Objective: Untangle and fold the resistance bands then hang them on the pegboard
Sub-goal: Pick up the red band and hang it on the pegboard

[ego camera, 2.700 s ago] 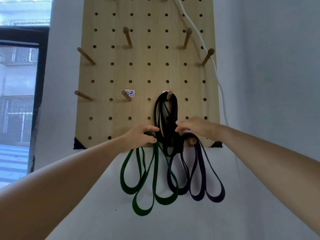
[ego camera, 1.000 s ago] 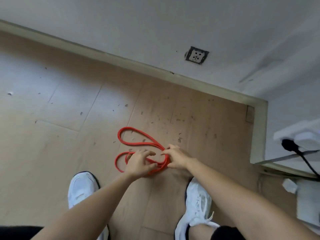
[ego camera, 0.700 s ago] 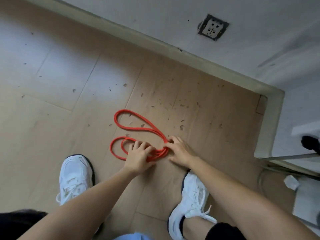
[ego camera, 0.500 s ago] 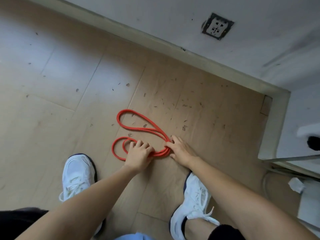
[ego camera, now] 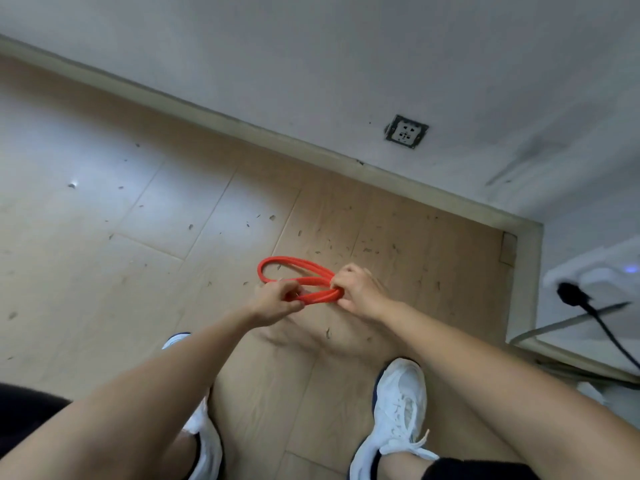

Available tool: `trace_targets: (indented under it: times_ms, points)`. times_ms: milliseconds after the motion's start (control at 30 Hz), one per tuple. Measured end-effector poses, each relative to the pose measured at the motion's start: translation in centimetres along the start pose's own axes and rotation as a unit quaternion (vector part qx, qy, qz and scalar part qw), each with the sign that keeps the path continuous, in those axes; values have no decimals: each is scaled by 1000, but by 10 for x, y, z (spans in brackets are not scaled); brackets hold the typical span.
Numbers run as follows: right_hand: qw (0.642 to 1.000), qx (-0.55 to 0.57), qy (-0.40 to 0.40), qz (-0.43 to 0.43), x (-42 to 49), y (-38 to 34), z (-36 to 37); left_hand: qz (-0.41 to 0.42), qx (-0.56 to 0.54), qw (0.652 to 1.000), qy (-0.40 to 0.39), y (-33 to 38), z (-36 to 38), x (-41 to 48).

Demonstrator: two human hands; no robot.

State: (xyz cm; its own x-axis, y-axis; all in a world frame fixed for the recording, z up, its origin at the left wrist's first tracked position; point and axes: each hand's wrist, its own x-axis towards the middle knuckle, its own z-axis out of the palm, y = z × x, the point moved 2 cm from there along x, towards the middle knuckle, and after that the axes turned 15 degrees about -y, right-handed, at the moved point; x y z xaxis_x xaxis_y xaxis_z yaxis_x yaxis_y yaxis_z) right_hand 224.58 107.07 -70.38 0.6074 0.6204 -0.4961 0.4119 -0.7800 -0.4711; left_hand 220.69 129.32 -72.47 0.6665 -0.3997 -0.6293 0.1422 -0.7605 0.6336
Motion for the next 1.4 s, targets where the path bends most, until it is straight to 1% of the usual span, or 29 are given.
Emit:
trace_targets:
  times_ms: [133,233,300,367,433,567,733,867,933,1000,1067,1100,1167,1233,1267,1300,1400]
  points:
    - [999,21,25,22,-13,-26,-42,40,-38,998,-37,37,-50,-32]
    - [998,33,38,25,-30,-49,-81,51,-15,998,-39,66,-79,-58]
    - [997,73,37,13,-45,-65,-108,65,26,997,-36,86,-94,-76]
    - [994,104,34,-3,-62,-82,-133,86,56,995,-18,106,-109,-94]
    - [993,110,34,-23,-80,-98,-154,124,69,990,11,128,-121,-112]
    - [991,116,29,-59,-112,-128,-187,208,32,975,68,171,-133,-146]
    - [991,109,31,-71,-136,-140,-200,255,8,962,94,191,-136,-167]
    - [981,187,22,-50,-134,-125,-193,301,2,947,111,206,-134,-170]
    - [975,213,21,-60,-131,-119,-193,323,-29,938,118,216,-136,-171]
    - [973,217,28,-67,-131,-115,-196,345,-87,926,124,223,-145,-175]
    - [965,243,59,-75,-134,-113,-204,345,-143,915,151,225,-158,-178]
    - [954,276,89,-82,-137,-115,-211,333,-170,911,173,225,-165,-179]
    - [913,354,173,-102,-142,-119,-228,301,-219,905,204,224,-178,-178]
    - [863,419,256,-115,-149,-124,-249,288,-253,902,196,225,-189,-175]
    - [849,429,284,-121,-153,-127,-259,287,-261,903,186,228,-193,-174]
    - [844,425,303,-125,-157,-130,-270,289,-261,904,177,231,-199,-175]
    - [846,394,335,-133,-172,-140,-307,302,-244,907,164,254,-217,-178]
